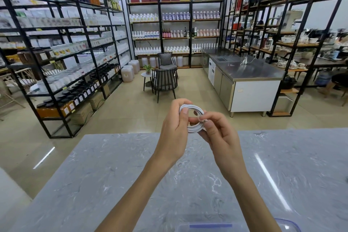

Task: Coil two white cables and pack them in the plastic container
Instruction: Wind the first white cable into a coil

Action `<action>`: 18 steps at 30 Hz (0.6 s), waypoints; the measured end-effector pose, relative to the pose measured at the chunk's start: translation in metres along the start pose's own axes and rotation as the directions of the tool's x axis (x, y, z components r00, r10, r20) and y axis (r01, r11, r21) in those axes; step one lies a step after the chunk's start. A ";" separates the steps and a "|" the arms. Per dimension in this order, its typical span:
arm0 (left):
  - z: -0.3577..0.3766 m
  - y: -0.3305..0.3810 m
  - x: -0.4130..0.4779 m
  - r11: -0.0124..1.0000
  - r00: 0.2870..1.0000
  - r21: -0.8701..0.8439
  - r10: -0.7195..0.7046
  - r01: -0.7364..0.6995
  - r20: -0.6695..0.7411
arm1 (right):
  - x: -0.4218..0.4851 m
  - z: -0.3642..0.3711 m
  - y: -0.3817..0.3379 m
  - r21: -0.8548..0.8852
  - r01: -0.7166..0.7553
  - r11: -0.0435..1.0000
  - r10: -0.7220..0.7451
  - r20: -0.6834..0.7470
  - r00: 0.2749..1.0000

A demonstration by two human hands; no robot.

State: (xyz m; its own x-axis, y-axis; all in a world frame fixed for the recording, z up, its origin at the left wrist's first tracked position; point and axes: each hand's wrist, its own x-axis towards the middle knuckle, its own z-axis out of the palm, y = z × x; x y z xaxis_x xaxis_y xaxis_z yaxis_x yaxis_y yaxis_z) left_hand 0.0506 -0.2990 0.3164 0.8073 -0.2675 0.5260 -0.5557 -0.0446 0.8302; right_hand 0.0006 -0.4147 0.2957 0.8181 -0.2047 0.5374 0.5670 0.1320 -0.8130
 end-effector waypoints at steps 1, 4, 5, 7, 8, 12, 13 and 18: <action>0.000 0.002 0.000 0.997 1.000 -0.067 -0.025 0.026 0.019 | 0.000 0.000 0.000 0.102 -0.022 0.995 0.024 -0.014 1.000; -0.005 0.006 0.004 0.965 0.993 -0.245 -0.080 0.098 0.084 | 0.000 -0.001 0.001 0.327 -0.069 0.942 0.094 -0.063 0.994; -0.007 0.006 0.005 0.969 0.994 -0.231 -0.070 0.088 0.084 | -0.001 -0.002 0.002 0.352 -0.085 0.932 0.113 -0.060 0.992; -0.008 0.005 0.006 0.995 0.999 -0.092 -0.019 0.024 0.048 | -0.003 -0.005 0.003 0.311 -0.114 0.944 0.132 -0.038 0.991; -0.008 0.004 0.006 1.000 1.000 -0.020 0.003 -0.002 0.028 | -0.004 -0.006 0.002 0.253 -0.118 0.960 0.130 -0.033 0.991; -0.002 0.003 0.000 0.994 1.000 0.104 0.021 -0.019 -0.022 | -0.008 0.002 0.002 0.003 -0.117 0.993 0.116 -0.120 0.986; -0.001 0.003 -0.002 0.993 1.000 0.120 0.022 -0.019 -0.020 | -0.008 0.004 0.002 -0.023 -0.125 0.992 0.120 -0.156 0.981; -0.003 0.002 -0.004 0.987 1.000 0.159 -0.019 0.017 0.015 | -0.001 -0.009 -0.005 -0.079 -0.267 0.960 0.250 -0.174 0.952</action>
State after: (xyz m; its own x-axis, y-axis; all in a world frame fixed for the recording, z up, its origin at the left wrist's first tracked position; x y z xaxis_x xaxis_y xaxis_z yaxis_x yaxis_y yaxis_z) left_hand 0.0469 -0.2954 0.3163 0.8148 -0.2814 0.5070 -0.5667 -0.2019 0.7988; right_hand -0.0041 -0.4235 0.2972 0.9045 -0.3309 0.2690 0.3185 0.1046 -0.9421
